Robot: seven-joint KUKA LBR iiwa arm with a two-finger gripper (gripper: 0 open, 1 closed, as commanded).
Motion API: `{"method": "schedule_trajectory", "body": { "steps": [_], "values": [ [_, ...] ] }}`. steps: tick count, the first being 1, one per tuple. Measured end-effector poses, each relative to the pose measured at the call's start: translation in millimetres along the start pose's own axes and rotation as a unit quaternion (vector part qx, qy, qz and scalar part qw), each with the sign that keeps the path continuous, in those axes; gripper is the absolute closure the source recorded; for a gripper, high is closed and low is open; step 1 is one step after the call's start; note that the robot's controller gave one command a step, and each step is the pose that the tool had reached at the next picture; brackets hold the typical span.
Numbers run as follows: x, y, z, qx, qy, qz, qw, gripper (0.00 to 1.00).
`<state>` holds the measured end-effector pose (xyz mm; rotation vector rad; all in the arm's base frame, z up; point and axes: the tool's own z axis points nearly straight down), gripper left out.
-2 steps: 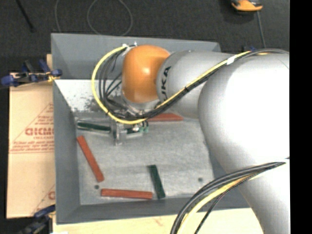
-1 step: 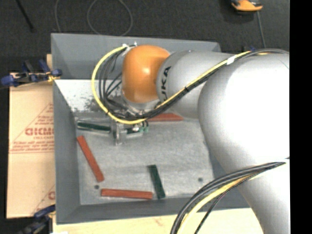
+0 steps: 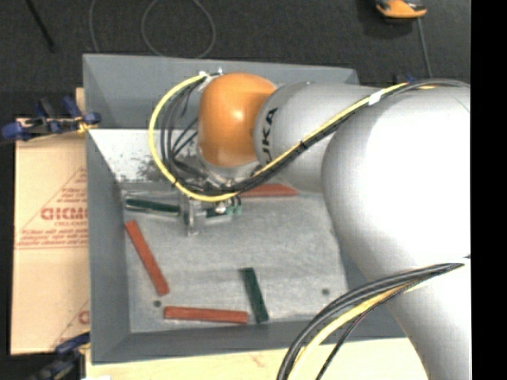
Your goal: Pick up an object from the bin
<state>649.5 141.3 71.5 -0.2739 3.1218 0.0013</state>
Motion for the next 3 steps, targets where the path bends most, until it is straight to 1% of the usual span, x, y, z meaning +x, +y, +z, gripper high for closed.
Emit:
{"method": "schedule_trajectory", "body": {
  "steps": [3],
  "values": [
    [0.1,0.1,0.2,0.0,0.0002,0.0,1.0,1.0]
  ]
}}
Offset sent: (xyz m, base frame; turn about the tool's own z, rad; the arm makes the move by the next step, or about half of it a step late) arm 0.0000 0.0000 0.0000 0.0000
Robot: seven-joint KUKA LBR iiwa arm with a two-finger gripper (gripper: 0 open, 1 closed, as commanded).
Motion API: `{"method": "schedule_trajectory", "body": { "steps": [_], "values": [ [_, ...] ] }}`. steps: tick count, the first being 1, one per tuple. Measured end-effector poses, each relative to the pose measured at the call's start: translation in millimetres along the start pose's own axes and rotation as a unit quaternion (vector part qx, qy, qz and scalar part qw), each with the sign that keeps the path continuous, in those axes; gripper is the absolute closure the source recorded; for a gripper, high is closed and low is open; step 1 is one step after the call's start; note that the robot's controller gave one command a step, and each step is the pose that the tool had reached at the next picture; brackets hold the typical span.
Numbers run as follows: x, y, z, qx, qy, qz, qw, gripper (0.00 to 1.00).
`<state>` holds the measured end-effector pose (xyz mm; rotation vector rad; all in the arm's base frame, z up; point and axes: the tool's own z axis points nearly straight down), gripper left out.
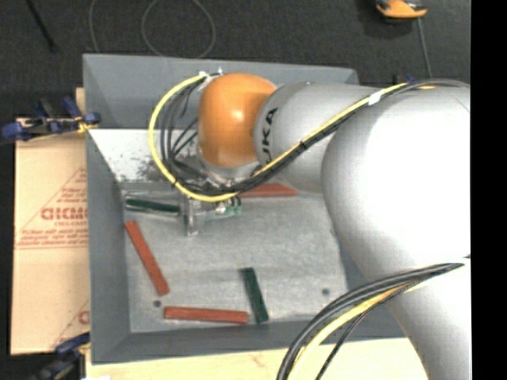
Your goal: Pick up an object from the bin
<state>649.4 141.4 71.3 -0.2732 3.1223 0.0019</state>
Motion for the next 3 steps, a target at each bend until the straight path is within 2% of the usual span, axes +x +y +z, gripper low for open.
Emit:
{"method": "schedule_trajectory", "body": {
  "steps": [3],
  "values": [
    [0.0,0.0,0.0,0.0,0.0,0.0,1.0,1.0]
  ]
}}
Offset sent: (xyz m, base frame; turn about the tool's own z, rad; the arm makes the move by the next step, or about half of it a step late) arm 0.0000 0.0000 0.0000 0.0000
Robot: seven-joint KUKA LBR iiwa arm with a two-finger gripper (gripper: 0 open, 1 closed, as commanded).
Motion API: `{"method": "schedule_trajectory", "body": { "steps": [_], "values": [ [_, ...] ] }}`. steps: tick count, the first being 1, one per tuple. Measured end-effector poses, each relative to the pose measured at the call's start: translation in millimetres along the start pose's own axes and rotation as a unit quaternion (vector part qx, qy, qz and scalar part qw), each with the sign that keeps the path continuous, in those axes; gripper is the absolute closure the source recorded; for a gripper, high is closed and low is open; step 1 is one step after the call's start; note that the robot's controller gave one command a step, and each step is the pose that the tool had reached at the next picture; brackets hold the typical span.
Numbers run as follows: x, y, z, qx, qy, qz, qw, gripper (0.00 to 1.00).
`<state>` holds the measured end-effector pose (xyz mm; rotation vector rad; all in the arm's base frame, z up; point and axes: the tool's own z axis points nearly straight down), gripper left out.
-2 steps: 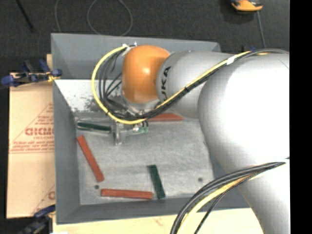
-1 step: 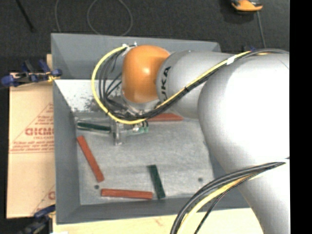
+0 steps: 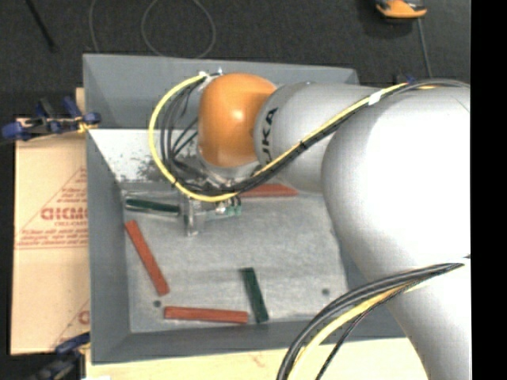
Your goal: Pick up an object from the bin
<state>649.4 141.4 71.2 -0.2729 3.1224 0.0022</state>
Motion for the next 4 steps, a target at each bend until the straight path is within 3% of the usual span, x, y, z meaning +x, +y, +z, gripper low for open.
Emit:
{"method": "schedule_trajectory", "body": {
  "steps": [4],
  "values": [
    [0.0,0.0,0.0,0.0,0.0,0.0,1.0,1.0]
  ]
}}
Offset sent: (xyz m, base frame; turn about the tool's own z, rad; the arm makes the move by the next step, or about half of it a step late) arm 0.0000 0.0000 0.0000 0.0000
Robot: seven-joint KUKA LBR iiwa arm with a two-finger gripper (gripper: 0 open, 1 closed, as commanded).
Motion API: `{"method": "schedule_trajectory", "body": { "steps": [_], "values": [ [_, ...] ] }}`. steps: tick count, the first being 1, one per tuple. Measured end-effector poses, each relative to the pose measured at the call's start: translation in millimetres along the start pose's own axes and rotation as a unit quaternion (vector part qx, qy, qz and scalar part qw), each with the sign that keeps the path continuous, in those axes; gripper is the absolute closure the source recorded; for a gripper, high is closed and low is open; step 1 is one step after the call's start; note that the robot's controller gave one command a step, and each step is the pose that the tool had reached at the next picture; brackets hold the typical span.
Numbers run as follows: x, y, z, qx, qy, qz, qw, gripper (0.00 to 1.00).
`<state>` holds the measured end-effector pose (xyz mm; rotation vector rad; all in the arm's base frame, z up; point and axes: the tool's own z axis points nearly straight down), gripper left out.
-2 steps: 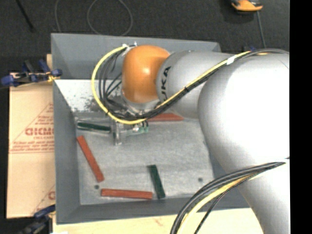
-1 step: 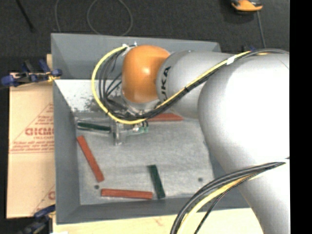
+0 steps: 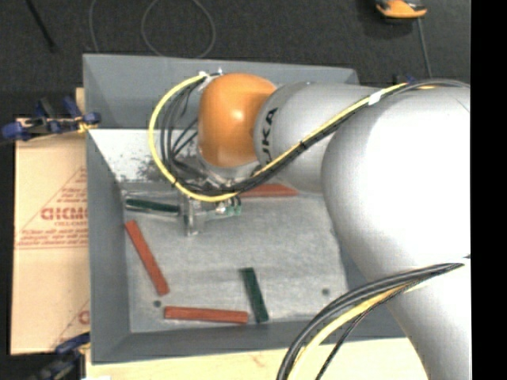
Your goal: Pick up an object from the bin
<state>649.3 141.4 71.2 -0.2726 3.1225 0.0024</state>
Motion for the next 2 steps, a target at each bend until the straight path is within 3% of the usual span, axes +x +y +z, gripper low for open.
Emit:
{"method": "schedule_trajectory", "body": {
  "steps": [1,2],
  "values": [
    [0.0,0.0,0.0,0.0,0.0,0.0,1.0,1.0],
    [52.4,-46.9,-0.8,0.001,0.002,-0.203,0.9791,1.0]
  ]
}}
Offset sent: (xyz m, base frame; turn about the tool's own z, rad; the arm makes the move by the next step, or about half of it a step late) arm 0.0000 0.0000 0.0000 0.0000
